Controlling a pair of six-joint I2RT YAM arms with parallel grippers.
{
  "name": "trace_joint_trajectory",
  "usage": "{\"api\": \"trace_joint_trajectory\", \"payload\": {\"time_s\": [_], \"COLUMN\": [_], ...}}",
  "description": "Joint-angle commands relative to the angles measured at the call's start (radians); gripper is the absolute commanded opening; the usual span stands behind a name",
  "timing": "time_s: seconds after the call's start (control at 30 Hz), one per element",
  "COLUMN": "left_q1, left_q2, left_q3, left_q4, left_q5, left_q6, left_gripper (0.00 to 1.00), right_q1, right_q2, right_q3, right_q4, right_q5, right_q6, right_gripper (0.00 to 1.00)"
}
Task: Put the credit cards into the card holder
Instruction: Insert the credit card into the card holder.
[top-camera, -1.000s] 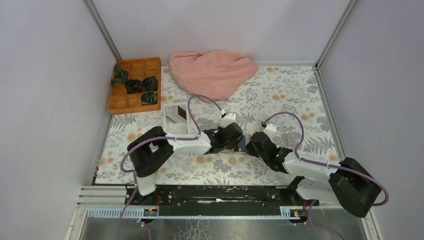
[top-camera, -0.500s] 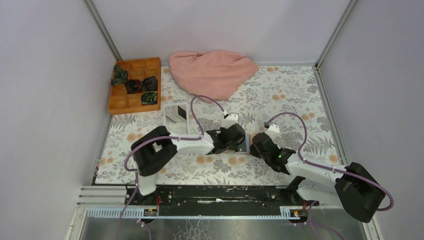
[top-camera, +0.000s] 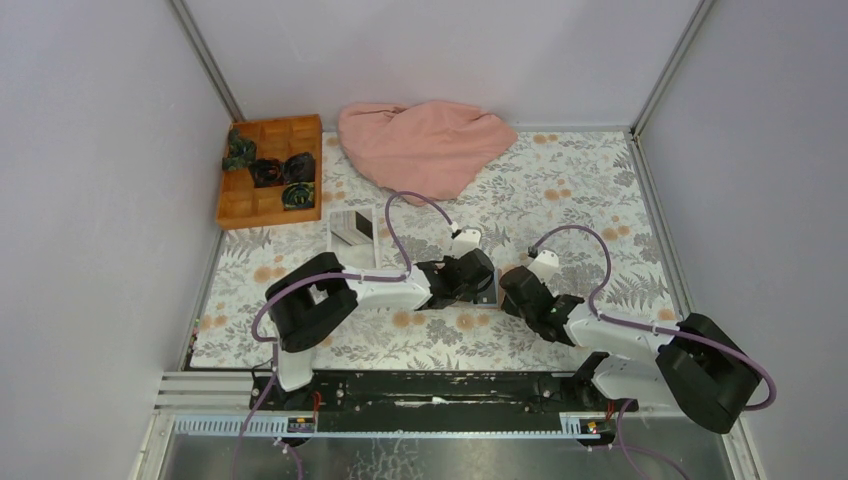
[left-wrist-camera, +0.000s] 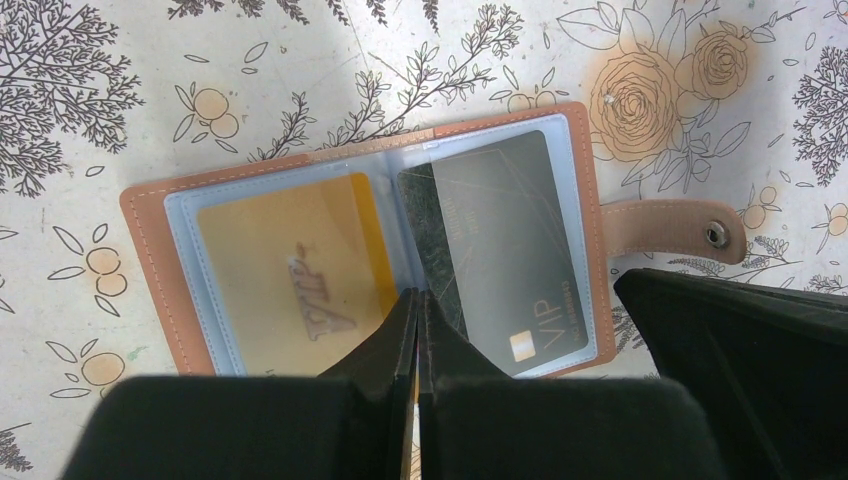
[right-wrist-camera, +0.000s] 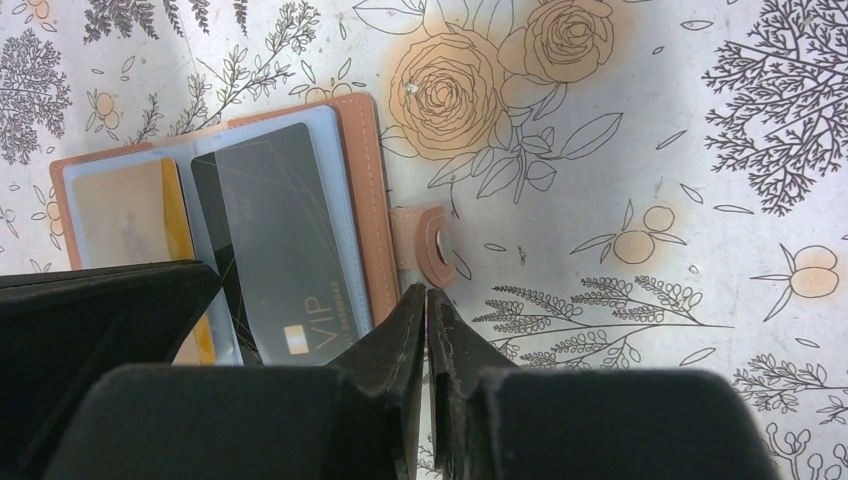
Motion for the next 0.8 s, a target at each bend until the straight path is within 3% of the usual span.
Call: {"api": "trace_joint_trajectory", "payload": {"time_s": [0.0,0.53,0.77], "left_q1": [-0.010,-0.008,-0.009], "left_q2": [0.014,0.039,-0.006], "left_q3": [0.032,0.082,0.062], "left_q4": [-0.015,-0.010,-0.037], "left_q5": [-0.024,-0.007,-0.078], "left_q6": [-0.002,-0.005,-0.010], "left_gripper": [0.00,0.00,0.00], "right_q1": [0.007,0.007,0.007], "right_q2": [0.018,0.037,0.027], "right_q3": [0.024,0.025,0.021], "right_q4": [0.018,0.036,0.034], "right_q5": [0.025,-0.016,-0.008], "right_q6": [0.021,0.024,0.025], "right_gripper": [0.11,0.11,0.11]}}
